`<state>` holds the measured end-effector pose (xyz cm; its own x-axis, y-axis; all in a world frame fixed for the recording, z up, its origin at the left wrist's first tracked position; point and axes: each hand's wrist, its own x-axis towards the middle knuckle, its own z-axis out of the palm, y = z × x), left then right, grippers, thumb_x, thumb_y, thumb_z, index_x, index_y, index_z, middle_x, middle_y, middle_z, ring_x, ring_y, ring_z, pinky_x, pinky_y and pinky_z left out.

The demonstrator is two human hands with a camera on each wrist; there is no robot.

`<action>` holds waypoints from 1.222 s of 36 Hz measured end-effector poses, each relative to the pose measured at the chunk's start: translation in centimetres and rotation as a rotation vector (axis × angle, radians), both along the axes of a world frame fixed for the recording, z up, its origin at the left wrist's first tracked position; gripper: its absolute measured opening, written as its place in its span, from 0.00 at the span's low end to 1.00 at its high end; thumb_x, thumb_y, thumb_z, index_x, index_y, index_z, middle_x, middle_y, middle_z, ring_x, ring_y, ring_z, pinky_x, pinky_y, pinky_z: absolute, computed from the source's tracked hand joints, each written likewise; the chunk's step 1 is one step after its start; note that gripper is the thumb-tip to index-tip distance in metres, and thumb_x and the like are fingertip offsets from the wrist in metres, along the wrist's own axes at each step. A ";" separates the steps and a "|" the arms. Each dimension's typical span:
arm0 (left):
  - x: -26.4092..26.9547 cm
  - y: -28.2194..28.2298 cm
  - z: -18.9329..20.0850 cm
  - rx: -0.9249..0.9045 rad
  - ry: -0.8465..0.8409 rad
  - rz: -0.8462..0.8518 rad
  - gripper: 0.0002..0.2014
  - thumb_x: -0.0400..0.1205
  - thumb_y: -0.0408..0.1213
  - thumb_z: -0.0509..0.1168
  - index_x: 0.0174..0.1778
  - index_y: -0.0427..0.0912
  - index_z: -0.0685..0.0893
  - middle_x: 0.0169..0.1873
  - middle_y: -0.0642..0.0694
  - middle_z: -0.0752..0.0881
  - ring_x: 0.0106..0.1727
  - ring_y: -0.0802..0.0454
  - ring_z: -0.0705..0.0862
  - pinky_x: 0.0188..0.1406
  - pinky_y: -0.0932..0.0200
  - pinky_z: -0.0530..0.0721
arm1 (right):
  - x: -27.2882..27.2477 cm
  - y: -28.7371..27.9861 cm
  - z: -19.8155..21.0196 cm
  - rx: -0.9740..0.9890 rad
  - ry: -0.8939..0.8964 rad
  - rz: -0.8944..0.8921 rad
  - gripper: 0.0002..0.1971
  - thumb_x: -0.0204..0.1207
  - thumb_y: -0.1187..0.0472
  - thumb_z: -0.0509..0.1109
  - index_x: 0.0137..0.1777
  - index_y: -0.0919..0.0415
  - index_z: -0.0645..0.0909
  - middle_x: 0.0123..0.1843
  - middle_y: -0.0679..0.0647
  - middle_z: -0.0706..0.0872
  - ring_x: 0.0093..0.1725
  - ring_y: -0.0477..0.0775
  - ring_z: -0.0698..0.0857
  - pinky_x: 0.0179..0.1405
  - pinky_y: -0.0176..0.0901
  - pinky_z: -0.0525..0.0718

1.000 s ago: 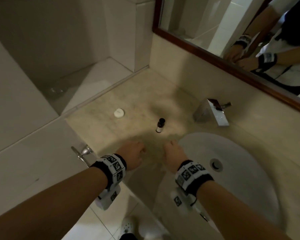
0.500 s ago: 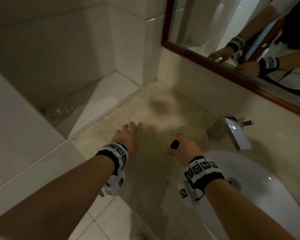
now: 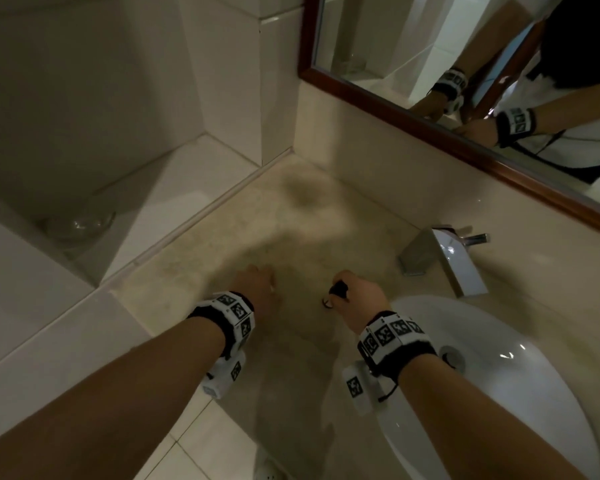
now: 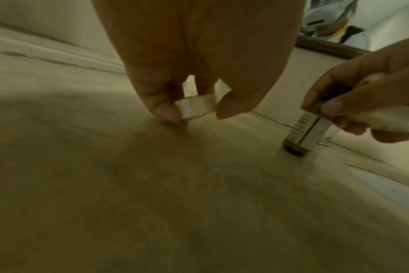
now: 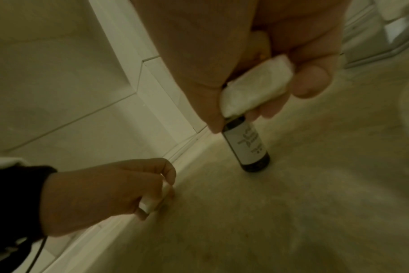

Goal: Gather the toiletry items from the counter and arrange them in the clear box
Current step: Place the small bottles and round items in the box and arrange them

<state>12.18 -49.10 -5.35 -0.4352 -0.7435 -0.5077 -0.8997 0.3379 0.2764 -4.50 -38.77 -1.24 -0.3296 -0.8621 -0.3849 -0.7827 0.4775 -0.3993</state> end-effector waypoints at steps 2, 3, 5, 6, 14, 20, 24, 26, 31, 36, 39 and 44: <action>-1.3 0.8 0.3 0.091 0.053 -0.006 0.22 0.86 0.46 0.57 0.71 0.36 0.69 0.67 0.33 0.76 0.65 0.34 0.78 0.63 0.45 0.77 | -0.7 0.7 0.2 -0.019 -0.013 -0.016 0.12 0.80 0.57 0.66 0.61 0.59 0.76 0.56 0.61 0.84 0.53 0.62 0.83 0.50 0.49 0.84; -2.1 1.2 0.6 0.121 0.069 -0.020 0.21 0.88 0.45 0.54 0.72 0.34 0.69 0.67 0.34 0.76 0.65 0.35 0.78 0.64 0.45 0.76 | -1.1 1.1 0.3 -0.022 -0.021 -0.023 0.12 0.80 0.57 0.66 0.61 0.60 0.76 0.56 0.61 0.84 0.54 0.62 0.83 0.50 0.48 0.84; -3.6 2.3 1.1 0.147 0.100 -0.067 0.17 0.88 0.45 0.52 0.65 0.36 0.73 0.58 0.38 0.80 0.57 0.38 0.81 0.57 0.48 0.77 | -2.1 2.0 0.6 -0.020 -0.040 -0.036 0.13 0.79 0.58 0.67 0.61 0.61 0.76 0.56 0.61 0.85 0.54 0.62 0.83 0.47 0.46 0.82; -4.4 3.0 1.3 0.146 0.117 -0.093 0.13 0.88 0.44 0.52 0.58 0.38 0.74 0.49 0.42 0.79 0.47 0.41 0.80 0.51 0.49 0.76 | -2.5 2.6 0.6 -0.022 -0.052 -0.045 0.13 0.79 0.58 0.67 0.60 0.61 0.77 0.55 0.61 0.85 0.54 0.62 0.84 0.47 0.46 0.81; -10.1 8.2 2.0 0.190 0.154 -0.376 0.12 0.84 0.31 0.57 0.63 0.44 0.67 0.45 0.41 0.77 0.36 0.46 0.73 0.42 0.51 0.75 | -6.1 8.1 0.9 -0.061 -0.015 -0.150 0.14 0.79 0.57 0.67 0.62 0.59 0.77 0.56 0.60 0.86 0.55 0.62 0.84 0.45 0.42 0.77; -13.4 12.5 3.1 0.116 0.314 -0.451 0.36 0.79 0.45 0.69 0.81 0.47 0.60 0.73 0.42 0.70 0.69 0.42 0.77 0.67 0.47 0.78 | -8.8 13.3 1.1 -0.060 -0.132 -0.187 0.14 0.77 0.55 0.69 0.62 0.52 0.78 0.58 0.55 0.86 0.53 0.56 0.83 0.48 0.43 0.81; -16.4 16.7 4.8 0.060 0.288 -0.535 0.19 0.80 0.45 0.66 0.64 0.39 0.78 0.61 0.40 0.81 0.61 0.41 0.81 0.59 0.52 0.78 | -10.4 17.3 1.9 -0.127 -0.226 -0.195 0.10 0.77 0.56 0.70 0.58 0.50 0.80 0.49 0.47 0.83 0.48 0.50 0.81 0.40 0.35 0.77; -17.8 18.7 5.5 0.060 0.273 -0.551 0.15 0.81 0.44 0.64 0.58 0.38 0.79 0.54 0.40 0.84 0.55 0.40 0.83 0.53 0.51 0.80 | -11.4 19.4 2.3 -0.159 -0.226 -0.214 0.10 0.76 0.57 0.70 0.57 0.51 0.82 0.49 0.49 0.84 0.50 0.52 0.83 0.46 0.41 0.81; -21.3 23.9 6.4 0.045 0.267 -0.580 0.19 0.78 0.47 0.68 0.61 0.43 0.76 0.55 0.44 0.84 0.54 0.43 0.83 0.51 0.52 0.81 | -14.4 25.5 2.9 -0.192 -0.213 -0.278 0.10 0.75 0.56 0.71 0.55 0.49 0.81 0.49 0.48 0.85 0.49 0.51 0.82 0.47 0.42 0.79; -24.2 29.4 6.8 -0.018 0.269 -0.649 0.16 0.76 0.46 0.70 0.56 0.45 0.80 0.53 0.45 0.85 0.52 0.44 0.83 0.51 0.51 0.83 | -17.4 32.6 3.5 -0.229 -0.195 -0.365 0.08 0.75 0.56 0.71 0.52 0.45 0.80 0.52 0.49 0.86 0.49 0.51 0.83 0.46 0.40 0.80; -25.8 32.9 7.0 -0.038 0.271 -0.705 0.16 0.76 0.48 0.70 0.57 0.48 0.81 0.53 0.48 0.86 0.53 0.46 0.84 0.55 0.51 0.83 | -19.1 36.9 3.8 -0.222 -0.190 -0.385 0.09 0.74 0.55 0.70 0.50 0.39 0.77 0.51 0.47 0.85 0.49 0.51 0.83 0.44 0.39 0.79; -28.6 38.2 7.7 -0.010 0.255 -0.802 0.15 0.77 0.47 0.68 0.58 0.48 0.81 0.52 0.48 0.85 0.53 0.46 0.84 0.51 0.53 0.83 | -21.2 42.5 4.0 -0.227 -0.171 -0.407 0.09 0.75 0.57 0.70 0.51 0.42 0.77 0.50 0.48 0.84 0.48 0.52 0.83 0.41 0.37 0.77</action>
<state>-16.39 -10.89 2.31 -0.9341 -0.1634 -0.3173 -0.2959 0.8517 0.4324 -25.73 3.70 2.74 -0.6059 -0.7447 -0.2799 -0.4648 0.6169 -0.6351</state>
